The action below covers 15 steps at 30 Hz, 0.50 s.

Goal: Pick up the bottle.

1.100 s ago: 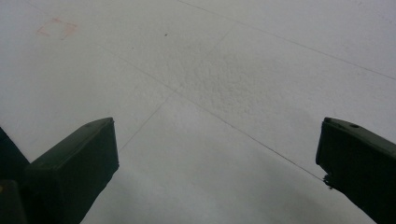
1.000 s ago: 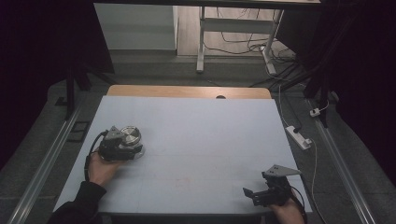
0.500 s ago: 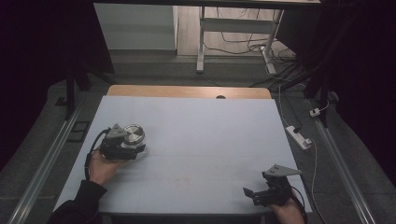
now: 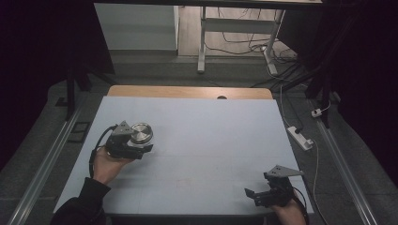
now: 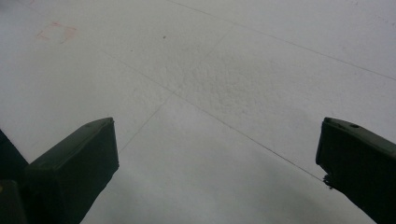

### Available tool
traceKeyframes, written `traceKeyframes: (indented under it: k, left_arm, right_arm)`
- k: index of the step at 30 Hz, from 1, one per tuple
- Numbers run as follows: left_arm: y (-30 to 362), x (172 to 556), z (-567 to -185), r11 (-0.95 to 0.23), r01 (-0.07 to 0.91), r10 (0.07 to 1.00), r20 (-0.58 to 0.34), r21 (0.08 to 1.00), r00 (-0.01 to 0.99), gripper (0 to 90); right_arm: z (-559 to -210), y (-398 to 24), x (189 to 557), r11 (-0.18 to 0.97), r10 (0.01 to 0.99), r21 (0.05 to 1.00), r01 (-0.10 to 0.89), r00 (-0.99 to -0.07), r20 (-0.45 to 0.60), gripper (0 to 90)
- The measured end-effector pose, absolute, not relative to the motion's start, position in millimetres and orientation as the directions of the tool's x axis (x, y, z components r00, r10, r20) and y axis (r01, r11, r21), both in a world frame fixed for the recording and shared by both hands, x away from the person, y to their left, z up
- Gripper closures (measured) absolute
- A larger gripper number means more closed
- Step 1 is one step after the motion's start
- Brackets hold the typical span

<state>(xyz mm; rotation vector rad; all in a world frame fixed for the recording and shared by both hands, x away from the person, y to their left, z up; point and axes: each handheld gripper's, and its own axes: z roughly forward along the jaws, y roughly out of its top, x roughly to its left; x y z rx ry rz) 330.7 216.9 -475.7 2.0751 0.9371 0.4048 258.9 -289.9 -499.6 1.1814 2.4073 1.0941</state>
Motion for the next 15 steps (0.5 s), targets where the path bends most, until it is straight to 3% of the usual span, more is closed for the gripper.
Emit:
traceKeyframes:
  k: [15]
  left_arm:
    - [182, 336, -460, -0.438, 0.436, 0.679, -0.029, 0.786, 0.733, 15.4]
  right_arm:
    - [-500, -290, 259, 0.39, 0.76, 0.719, 0.576, -0.642, 0.102, 0.0]
